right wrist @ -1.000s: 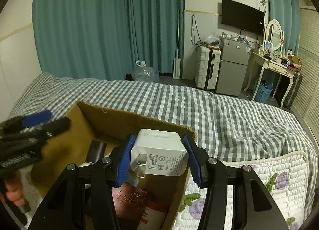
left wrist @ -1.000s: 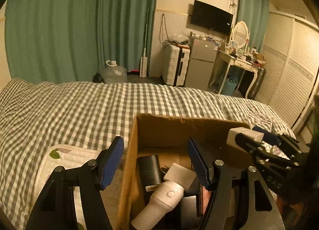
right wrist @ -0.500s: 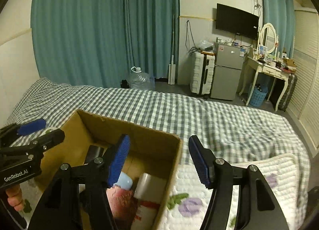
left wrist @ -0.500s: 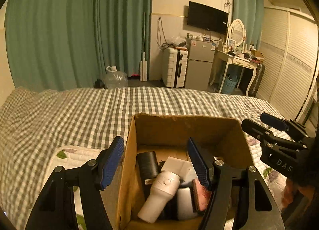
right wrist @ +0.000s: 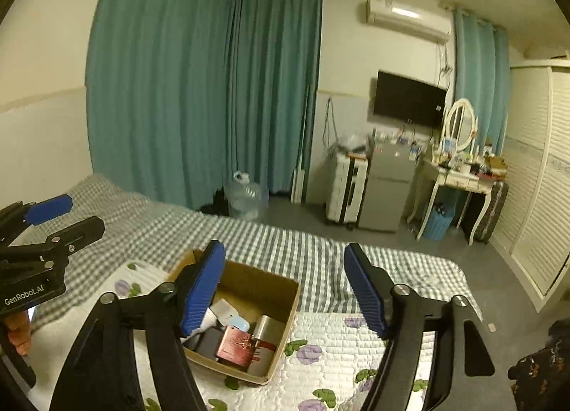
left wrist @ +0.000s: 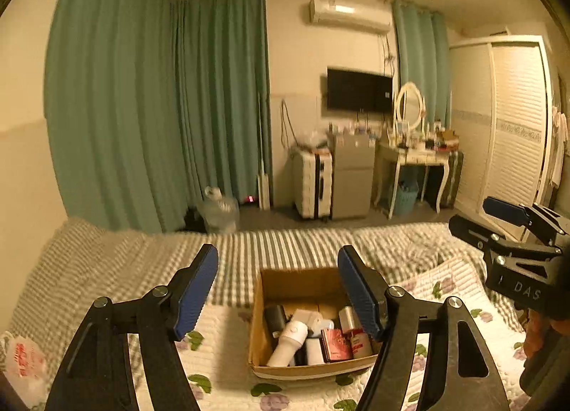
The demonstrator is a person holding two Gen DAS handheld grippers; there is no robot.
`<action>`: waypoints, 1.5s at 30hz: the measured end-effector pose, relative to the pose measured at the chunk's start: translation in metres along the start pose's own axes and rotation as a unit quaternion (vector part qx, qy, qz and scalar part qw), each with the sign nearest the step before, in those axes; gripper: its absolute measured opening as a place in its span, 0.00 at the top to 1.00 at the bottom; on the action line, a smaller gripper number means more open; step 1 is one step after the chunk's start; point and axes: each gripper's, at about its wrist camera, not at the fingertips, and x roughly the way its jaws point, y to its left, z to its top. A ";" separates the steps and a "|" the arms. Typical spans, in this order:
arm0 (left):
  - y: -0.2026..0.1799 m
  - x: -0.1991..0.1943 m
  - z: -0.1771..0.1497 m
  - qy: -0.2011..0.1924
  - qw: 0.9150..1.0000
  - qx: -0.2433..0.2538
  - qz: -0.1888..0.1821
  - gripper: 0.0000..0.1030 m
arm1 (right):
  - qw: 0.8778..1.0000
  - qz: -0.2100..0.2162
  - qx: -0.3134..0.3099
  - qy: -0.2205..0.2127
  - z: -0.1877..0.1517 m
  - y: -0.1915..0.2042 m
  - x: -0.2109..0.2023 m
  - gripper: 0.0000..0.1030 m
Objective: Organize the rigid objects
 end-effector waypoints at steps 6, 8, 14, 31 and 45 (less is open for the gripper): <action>0.005 -0.046 -0.016 -0.051 0.999 -0.009 0.015 0.24 | 1.000 -0.002 0.015 -0.011 -0.016 0.018 -0.037 0.17; 0.009 -0.047 -0.025 -0.058 0.998 -0.020 0.020 0.24 | 1.000 0.003 0.016 -0.014 -0.027 0.024 -0.041 0.13; 0.018 -0.021 -0.068 -0.048 0.997 -0.044 0.031 0.23 | 0.999 0.027 0.032 -0.025 -0.073 0.030 -0.026 0.00; -0.008 0.023 -0.143 -0.025 0.999 0.004 0.032 0.23 | 0.998 -0.017 0.059 -0.006 -0.147 0.021 0.027 0.00; 0.001 0.027 -0.147 -0.005 0.999 -0.011 0.030 0.23 | 0.998 -0.020 0.051 0.002 -0.147 0.030 0.029 0.00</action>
